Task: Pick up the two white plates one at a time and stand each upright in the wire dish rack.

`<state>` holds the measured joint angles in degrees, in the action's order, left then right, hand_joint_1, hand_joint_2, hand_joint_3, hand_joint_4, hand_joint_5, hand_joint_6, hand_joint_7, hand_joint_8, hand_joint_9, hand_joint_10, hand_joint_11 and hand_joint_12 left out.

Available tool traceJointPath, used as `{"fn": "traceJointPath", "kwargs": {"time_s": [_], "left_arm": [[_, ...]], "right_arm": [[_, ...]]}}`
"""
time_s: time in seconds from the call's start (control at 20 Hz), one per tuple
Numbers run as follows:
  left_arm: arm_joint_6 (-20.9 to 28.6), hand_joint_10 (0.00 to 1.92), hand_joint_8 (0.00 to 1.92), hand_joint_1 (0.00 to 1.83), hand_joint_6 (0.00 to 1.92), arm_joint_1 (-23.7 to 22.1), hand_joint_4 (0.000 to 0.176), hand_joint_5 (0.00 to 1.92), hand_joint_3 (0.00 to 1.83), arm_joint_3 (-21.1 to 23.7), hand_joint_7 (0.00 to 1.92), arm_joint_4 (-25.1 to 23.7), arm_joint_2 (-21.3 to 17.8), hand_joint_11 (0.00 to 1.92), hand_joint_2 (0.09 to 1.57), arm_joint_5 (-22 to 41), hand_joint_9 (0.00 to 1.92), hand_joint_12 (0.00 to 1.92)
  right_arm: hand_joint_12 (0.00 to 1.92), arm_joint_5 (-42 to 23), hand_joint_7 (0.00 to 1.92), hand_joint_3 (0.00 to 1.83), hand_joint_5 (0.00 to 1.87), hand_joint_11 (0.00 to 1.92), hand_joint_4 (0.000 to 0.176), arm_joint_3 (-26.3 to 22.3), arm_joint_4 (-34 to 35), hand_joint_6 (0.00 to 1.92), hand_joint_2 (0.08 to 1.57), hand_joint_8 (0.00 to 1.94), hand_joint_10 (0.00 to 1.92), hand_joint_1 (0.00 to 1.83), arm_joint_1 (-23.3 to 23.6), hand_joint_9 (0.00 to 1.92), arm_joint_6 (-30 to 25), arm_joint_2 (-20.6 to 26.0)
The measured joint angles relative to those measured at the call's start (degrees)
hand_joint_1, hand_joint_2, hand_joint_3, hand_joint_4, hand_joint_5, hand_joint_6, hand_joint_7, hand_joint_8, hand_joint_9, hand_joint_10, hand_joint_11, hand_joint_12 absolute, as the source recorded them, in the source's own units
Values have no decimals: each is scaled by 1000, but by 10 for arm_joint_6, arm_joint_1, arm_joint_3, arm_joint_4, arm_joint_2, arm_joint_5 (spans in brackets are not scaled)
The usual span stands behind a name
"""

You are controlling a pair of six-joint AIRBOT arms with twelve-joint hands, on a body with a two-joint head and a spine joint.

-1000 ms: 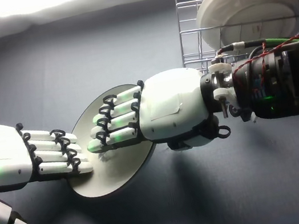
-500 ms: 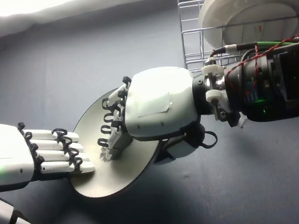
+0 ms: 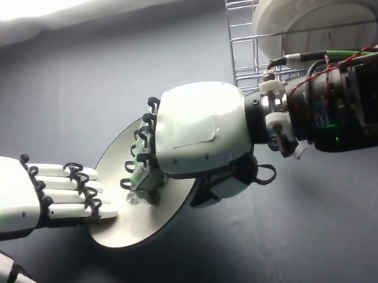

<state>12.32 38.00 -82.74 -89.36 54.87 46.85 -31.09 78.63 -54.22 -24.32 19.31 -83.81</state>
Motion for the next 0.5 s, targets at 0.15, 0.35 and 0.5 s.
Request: {"fn": "traceJointPath", "kwargs": {"time_s": [0.15,0.35,0.5], "left_arm": [[0,3,5,0,6,-18,0,86,1,-5,51,-7,-2,0,1102,-4,10,0],[0,2,1,0,2,-61,0,83,3,-12,47,-20,-16,0,1108,-8,11,0],[0,1,1,0,4,-88,0,88,2,-17,47,-16,-29,0,1106,-12,8,0]], "right_arm": [[1214,-6,1039,0,1007,848,0,-1,0,883,1075,758,1067,1384,0,1048,0,6],[1210,-13,1060,0,989,841,0,-15,0,902,1075,743,1066,1385,1,1043,-1,22],[1214,-14,1049,0,979,826,0,-31,10,909,1082,762,1107,1383,9,1020,-1,28]]}}
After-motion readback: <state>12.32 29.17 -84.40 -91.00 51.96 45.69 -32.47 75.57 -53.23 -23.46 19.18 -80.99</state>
